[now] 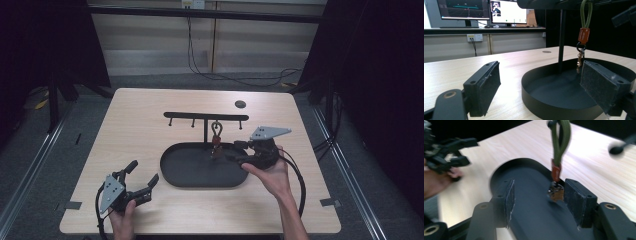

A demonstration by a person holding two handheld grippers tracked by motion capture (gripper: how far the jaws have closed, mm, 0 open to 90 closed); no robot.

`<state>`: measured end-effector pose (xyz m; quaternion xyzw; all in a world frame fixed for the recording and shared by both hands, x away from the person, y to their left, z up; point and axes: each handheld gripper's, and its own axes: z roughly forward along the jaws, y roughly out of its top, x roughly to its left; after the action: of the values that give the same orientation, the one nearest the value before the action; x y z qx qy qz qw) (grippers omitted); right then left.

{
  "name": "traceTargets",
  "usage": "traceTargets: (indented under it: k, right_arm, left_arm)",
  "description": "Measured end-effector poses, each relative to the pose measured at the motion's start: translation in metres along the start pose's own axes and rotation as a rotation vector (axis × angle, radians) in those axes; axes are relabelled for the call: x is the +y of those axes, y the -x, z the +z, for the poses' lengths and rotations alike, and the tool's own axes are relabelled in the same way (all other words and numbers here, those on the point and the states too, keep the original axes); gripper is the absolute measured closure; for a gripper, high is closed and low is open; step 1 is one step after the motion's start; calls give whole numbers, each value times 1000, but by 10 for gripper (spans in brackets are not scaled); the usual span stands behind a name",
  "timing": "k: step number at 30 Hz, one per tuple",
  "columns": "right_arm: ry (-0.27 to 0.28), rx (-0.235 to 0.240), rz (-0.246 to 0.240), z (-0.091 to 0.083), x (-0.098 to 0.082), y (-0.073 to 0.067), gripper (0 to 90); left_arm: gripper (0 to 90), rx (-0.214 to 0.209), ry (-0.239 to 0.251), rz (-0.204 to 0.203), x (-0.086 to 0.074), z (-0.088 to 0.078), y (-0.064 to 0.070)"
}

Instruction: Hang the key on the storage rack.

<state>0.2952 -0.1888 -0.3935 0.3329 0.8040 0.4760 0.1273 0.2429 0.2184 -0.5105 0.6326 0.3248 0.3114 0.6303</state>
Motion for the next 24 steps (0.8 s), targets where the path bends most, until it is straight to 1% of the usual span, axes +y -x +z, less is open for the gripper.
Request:
traceTargets:
  k: [3, 4, 8, 9, 10, 11, 12, 13, 14, 15, 16, 17, 18, 19, 20, 21, 22, 23, 24]
  right_arm:
    - [54, -18, 18, -2, -17, -1, 395]
    - [77, -21, 32, -3, -23, -2, 377]
    - [128, -55, 65, -6, -43, -3, 352]
    - [128, -55, 65, -6, -43, -3, 352]
    - [160, -59, 82, -6, -55, -3, 333]
    - [168, -70, 80, -6, -59, -3, 333]
    - [168, -70, 80, -6, -59, -3, 333]
    - [215, -117, 67, -7, -72, -5, 329]
    - [235, -124, 65, -8, -78, -5, 318]
    - [251, -142, 69, -8, -85, -6, 309]
    - [251, -142, 69, -8, -85, -6, 309]
    - [265, -157, 70, -8, -91, -6, 309]
    - [283, -176, 83, -7, -101, -6, 304]
    - [292, -186, 92, -7, -106, -6, 303]
    - [292, -186, 92, -7, -106, -6, 303]
    - [304, -197, 109, -7, -114, -6, 300]
    - [312, -204, 114, -6, -116, -7, 301]
    - [319, -227, 119, -5, -120, -7, 311]
    - [331, -271, 125, -4, -124, -8, 346]
  left_arm:
    - [159, 0, 1, 0, 0, 0, 0]
    - [159, 0, 1, 0, 0, 0, 0]
    - [159, -1, -2, 3, 0, 0, 0]
    - [159, -1, -2, 3, 0, 0, 0]
    - [159, 0, -1, 3, 0, 0, 0]
    - [159, -1, -1, 1, 0, 0, 0]
    - [159, -1, -1, 1, 0, 0, 0]
    - [159, 0, 0, 1, 0, 0, 0]
    - [159, 0, -1, 2, 0, 0, 0]
    - [159, 0, -1, 3, 0, 0, 0]
    - [159, 0, -1, 3, 0, 0, 0]
    - [159, -1, -2, 4, 0, 0, 0]
    - [159, -1, -2, 3, 0, 0, 0]
    - [159, 0, 0, 1, 0, 0, 0]
    - [159, 0, 0, 1, 0, 0, 0]
    - [159, 1, -1, 0, 0, 0, 0]
    - [159, 1, 0, 0, 0, 0, 0]
    - [159, 2, 1, 0, 0, 0, 0]
    - [159, 2, 0, 0, 0, 0, 0]
